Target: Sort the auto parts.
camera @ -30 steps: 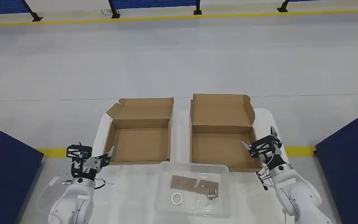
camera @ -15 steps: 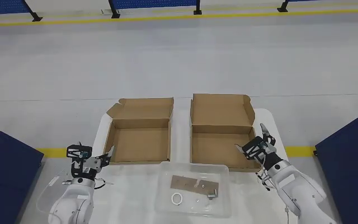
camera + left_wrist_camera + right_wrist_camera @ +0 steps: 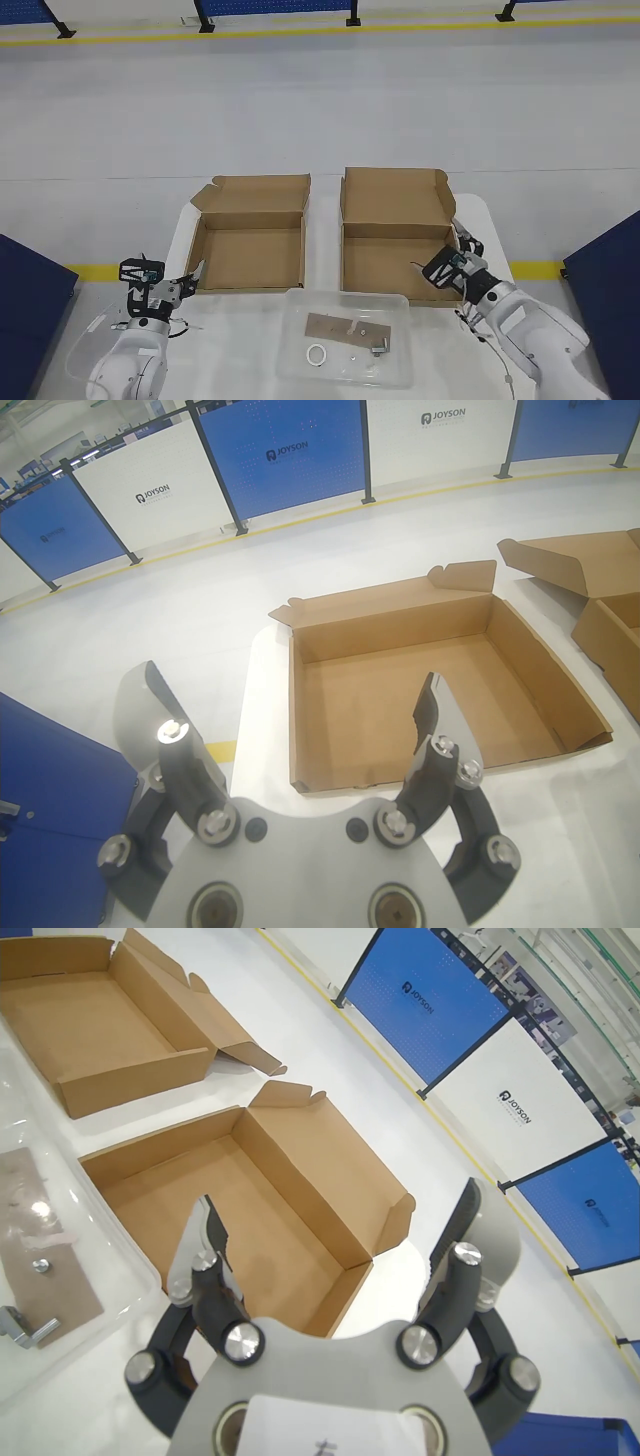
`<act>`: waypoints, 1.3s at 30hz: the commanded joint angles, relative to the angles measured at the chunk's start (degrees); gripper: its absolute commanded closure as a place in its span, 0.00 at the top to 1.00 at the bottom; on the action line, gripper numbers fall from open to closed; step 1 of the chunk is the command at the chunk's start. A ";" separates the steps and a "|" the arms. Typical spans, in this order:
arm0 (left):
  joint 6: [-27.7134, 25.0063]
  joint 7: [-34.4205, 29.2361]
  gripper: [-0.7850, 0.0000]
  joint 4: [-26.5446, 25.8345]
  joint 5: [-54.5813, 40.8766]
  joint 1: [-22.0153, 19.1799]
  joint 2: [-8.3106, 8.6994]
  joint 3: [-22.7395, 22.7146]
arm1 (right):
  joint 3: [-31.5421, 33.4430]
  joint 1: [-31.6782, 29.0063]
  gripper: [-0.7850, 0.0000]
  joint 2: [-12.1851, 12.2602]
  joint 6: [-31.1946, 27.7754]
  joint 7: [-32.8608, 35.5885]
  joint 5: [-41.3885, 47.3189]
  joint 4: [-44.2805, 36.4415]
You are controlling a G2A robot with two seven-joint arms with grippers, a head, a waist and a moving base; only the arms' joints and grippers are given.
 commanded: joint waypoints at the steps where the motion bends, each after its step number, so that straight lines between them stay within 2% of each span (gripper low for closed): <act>1: 0.00 0.00 1.00 0.00 0.00 0.00 0.00 0.00 | -0.47 1.23 1.00 0.18 -3.22 2.27 -0.48 -1.02; 9: 0.00 0.00 1.00 0.00 0.00 0.00 0.00 0.00 | -3.43 6.50 1.00 0.60 -13.34 12.45 0.62 -3.45; 21: 0.00 0.00 1.00 0.00 0.00 0.00 0.00 0.00 | -4.08 6.83 1.00 0.66 -14.71 12.82 1.64 -3.97; 25: 0.00 0.00 1.00 0.00 0.00 0.00 0.00 0.00 | -4.77 8.00 1.00 0.93 -20.65 17.09 4.95 -4.53; 28: 0.00 0.00 1.00 0.00 0.00 0.00 0.00 0.00 | -6.17 9.88 1.00 1.03 -24.97 24.18 9.93 -3.99; 30: 0.00 0.00 1.00 0.00 0.00 0.00 0.00 0.00 | -7.24 11.09 1.00 0.99 -25.74 28.77 14.73 -3.57; 39: 0.00 0.00 1.00 0.00 0.00 0.00 0.00 0.00 | -7.24 11.09 1.00 0.99 -25.74 28.77 14.73 -3.57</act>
